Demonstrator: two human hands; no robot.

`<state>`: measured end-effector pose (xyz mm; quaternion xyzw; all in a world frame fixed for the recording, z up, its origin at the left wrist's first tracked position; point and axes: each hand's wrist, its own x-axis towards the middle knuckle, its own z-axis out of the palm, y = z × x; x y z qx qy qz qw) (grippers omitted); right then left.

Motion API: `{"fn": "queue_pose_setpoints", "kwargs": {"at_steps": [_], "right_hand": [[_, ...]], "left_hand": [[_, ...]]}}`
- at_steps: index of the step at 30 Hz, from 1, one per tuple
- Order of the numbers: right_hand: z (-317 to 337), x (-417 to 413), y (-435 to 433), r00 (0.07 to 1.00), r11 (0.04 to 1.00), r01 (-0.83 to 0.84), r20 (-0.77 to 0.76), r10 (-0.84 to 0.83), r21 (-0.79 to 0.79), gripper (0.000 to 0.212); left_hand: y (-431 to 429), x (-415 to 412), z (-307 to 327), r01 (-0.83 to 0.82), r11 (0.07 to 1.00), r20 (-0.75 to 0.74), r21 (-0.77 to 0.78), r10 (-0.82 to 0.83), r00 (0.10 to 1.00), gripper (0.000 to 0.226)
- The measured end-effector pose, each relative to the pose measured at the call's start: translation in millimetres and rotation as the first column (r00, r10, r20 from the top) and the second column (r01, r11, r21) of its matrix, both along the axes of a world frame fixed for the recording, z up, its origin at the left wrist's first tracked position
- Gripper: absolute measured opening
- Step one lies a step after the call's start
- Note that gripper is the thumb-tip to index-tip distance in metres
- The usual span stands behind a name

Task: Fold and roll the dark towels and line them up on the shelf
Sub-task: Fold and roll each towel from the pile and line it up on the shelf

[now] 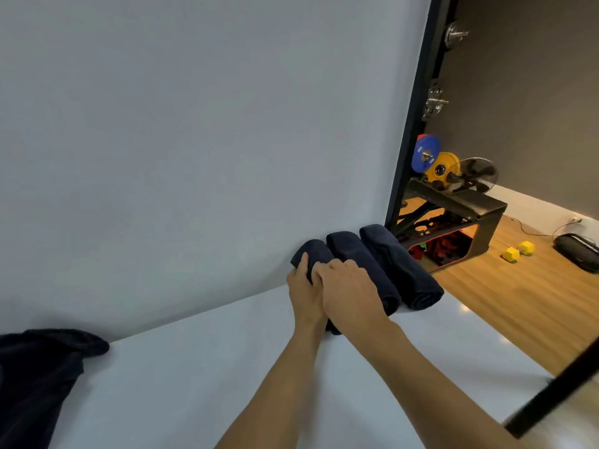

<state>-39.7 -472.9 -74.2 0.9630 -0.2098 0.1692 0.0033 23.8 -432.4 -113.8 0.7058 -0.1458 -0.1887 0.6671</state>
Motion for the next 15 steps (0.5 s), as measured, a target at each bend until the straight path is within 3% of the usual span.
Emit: {"fn": "queue_pose_setpoints", "kwargs": {"at_steps": [1, 4, 5, 7, 8, 13, 15], "right_hand": [[-2.2, -2.0, -2.0, 0.999, 1.0, 0.011, -0.032, -0.011, -0.016, 0.017], [-7.6, -6.7, -9.3, 0.993, 1.0, 0.023, -0.118, -0.024, -0.008, 0.018], [-9.0, -7.4, -11.5, 0.991, 1.0, 0.029, -0.129, -0.028, 0.003, 0.019], [-10.2, -8.4, -13.6, 0.987, 0.999, 0.037, -0.16, -0.035, 0.012, 0.019], [-10.8, -9.0, -13.1, 0.983, 0.999, 0.04, -0.178, -0.038, 0.003, 0.018], [-7.8, -7.3, -2.2, 0.978, 0.99, 0.138, -0.154, -0.138, -0.009, 0.015], [-2.6, -7.4, 4.2, 0.973, 0.986, 0.169, -0.16, -0.168, -0.009, 0.015]], "left_hand": [[-4.4, -3.3, -1.3, 0.01, 1.0, -0.019, -0.017, -0.01, 1.0, 0.074], [-13.6, -10.9, -8.8, -0.058, 0.998, 0.118, 0.04, 0.053, 0.992, 0.049], [-13.1, -9.8, -12.7, -0.08, 0.984, 0.271, 0.161, 0.034, 0.962, 0.047], [-10.5, -2.6, -24.9, -0.272, 0.845, 0.615, 0.461, -0.083, 0.784, 0.049], [-7.5, 0.3, -27.4, -0.33, 0.778, 0.679, 0.534, -0.162, 0.716, 0.052], [15.7, -2.1, -20.2, -0.131, 0.597, 0.456, 0.792, -0.434, 0.777, 0.062], [33.6, -3.5, -13.2, -0.052, 0.602, 0.401, 0.797, -0.462, 0.791, 0.052]]}}
